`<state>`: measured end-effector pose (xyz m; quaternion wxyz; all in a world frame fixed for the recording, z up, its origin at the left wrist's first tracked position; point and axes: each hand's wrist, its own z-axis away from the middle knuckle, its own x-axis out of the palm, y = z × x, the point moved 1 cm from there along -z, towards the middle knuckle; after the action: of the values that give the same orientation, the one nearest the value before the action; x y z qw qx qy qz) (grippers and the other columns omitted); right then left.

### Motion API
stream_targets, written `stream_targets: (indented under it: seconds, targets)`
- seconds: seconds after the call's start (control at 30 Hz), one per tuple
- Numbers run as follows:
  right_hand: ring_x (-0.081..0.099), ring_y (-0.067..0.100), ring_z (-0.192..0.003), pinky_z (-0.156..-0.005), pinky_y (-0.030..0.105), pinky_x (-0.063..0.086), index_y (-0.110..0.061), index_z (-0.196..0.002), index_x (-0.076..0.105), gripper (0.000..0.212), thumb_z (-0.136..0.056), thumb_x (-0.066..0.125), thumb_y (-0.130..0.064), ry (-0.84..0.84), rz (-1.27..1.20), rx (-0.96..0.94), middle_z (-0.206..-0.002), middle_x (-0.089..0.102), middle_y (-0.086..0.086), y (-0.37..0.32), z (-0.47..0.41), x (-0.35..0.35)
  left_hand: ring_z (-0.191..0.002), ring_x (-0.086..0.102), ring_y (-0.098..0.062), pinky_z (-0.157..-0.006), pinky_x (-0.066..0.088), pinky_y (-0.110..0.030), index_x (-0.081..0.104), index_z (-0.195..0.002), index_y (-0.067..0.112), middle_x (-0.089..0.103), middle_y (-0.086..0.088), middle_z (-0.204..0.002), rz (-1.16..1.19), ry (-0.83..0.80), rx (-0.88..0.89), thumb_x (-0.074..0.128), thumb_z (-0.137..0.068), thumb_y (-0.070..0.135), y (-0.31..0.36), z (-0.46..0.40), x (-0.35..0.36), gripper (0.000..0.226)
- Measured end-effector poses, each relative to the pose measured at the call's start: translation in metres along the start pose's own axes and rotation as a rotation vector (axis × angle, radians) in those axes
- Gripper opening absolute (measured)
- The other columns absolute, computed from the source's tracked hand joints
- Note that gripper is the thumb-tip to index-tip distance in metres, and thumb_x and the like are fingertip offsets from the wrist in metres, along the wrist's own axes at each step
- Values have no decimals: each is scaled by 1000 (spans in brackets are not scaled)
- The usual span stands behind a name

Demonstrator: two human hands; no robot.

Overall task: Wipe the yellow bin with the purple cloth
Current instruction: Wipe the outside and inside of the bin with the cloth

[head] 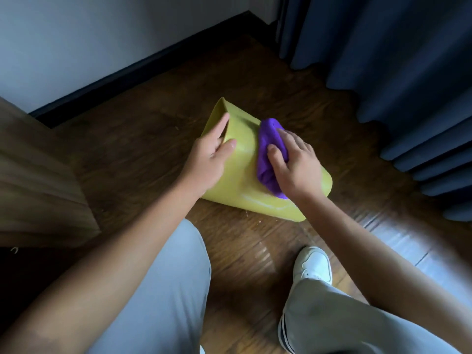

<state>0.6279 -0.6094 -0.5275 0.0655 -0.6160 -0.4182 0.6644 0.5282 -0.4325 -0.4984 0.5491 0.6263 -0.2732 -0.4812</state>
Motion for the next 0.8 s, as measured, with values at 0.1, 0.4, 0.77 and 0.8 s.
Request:
stream_targets:
  seconds: [0.1, 0.4, 0.77, 0.8]
  targets:
    - [55, 33, -124, -97, 41, 46, -22, -138, 60, 54, -96, 39, -49, 61, 61, 130, -142, 61, 3, 37, 8, -2, -97, 60, -16, -90, 47, -34, 32, -158, 27, 67, 4, -108, 42, -13, -26, 54, -101, 24, -7, 1, -6, 61]
    - [60, 39, -110, -88, 42, 46, -25, -130, 62, 42, -101, 40, -45, 110, 70, 574, -122, 65, 15, 120, 30, -15, -120, 62, 2, -104, 47, -21, 29, -160, 21, 66, 14, -124, 40, -86, 2, 50, -107, 15, 0, 6, -2, 57]
    - [64, 36, -104, -84, 36, 48, -24, -127, 66, 42, -96, 51, -48, 226, 7, 523, -114, 71, 13, 108, 13, -39, -102, 58, -14, -94, 45, -28, 33, -158, 21, 60, 2, -124, 6, -9, 44, 52, -106, 23, -14, 5, -3, 55]
    - [65, 33, -104, -85, 35, 47, -25, -127, 67, 43, -95, 52, -49, 239, -5, 424, -112, 71, 10, 95, 6, -40, -97, 49, -15, -88, 42, -32, 34, -157, 24, 57, -1, -113, 4, 11, 38, 52, -105, 26, -15, 4, -2, 55]
